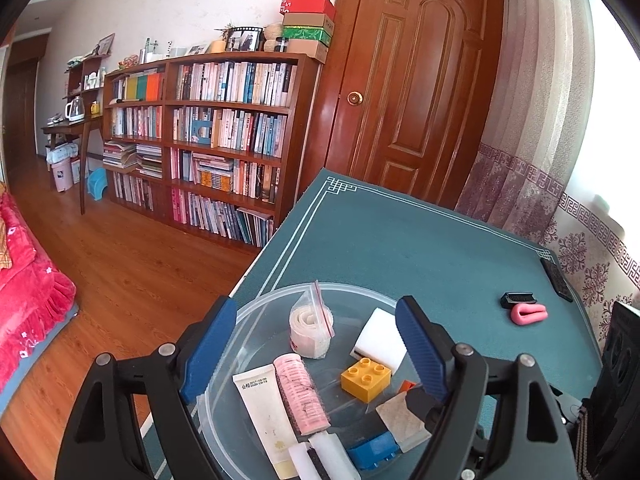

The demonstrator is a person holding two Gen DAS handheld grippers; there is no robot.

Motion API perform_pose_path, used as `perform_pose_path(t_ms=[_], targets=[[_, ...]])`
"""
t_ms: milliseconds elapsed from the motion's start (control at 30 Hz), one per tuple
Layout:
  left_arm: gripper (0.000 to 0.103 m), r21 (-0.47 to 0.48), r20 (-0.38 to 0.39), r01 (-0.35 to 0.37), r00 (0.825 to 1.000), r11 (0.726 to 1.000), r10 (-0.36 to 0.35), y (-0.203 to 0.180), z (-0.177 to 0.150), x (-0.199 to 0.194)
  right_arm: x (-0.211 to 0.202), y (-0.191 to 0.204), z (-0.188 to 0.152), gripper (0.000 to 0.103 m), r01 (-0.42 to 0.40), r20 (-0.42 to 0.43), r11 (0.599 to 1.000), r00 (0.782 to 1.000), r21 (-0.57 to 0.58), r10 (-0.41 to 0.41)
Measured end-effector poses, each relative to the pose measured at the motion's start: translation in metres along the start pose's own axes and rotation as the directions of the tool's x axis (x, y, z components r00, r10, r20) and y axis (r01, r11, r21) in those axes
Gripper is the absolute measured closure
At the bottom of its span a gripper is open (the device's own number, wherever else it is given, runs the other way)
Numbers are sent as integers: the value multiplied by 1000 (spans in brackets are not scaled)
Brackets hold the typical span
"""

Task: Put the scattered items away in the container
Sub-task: 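Open both tools to drop the yellow block and brush into the bowl, then withdraw both open tools from the bowl toward the black comb and pink roller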

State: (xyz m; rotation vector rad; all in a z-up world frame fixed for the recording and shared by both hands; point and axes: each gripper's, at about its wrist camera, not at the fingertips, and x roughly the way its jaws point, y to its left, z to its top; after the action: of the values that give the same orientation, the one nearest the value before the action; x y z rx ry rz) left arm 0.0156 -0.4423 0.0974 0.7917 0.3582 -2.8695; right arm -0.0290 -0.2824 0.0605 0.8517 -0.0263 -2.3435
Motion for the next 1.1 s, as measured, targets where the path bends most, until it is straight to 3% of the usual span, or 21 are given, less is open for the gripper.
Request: perform_pose_path(t_ms=[433,900,1100], targets=[[15,-2,5,3,1000,1000,-3,-3,0,0,-6,3,-4,32,-29,13,1000,999,-11,29],[15,57,1,7,1000,998,-8,-22,-7,-1,-22,-29,-6,32,51,41,997,998,62,-54],[7,106,7,7,1000,994,-8,-34,-10,-2,-26,-46,-9,32,91,38,991,995,95,-95]])
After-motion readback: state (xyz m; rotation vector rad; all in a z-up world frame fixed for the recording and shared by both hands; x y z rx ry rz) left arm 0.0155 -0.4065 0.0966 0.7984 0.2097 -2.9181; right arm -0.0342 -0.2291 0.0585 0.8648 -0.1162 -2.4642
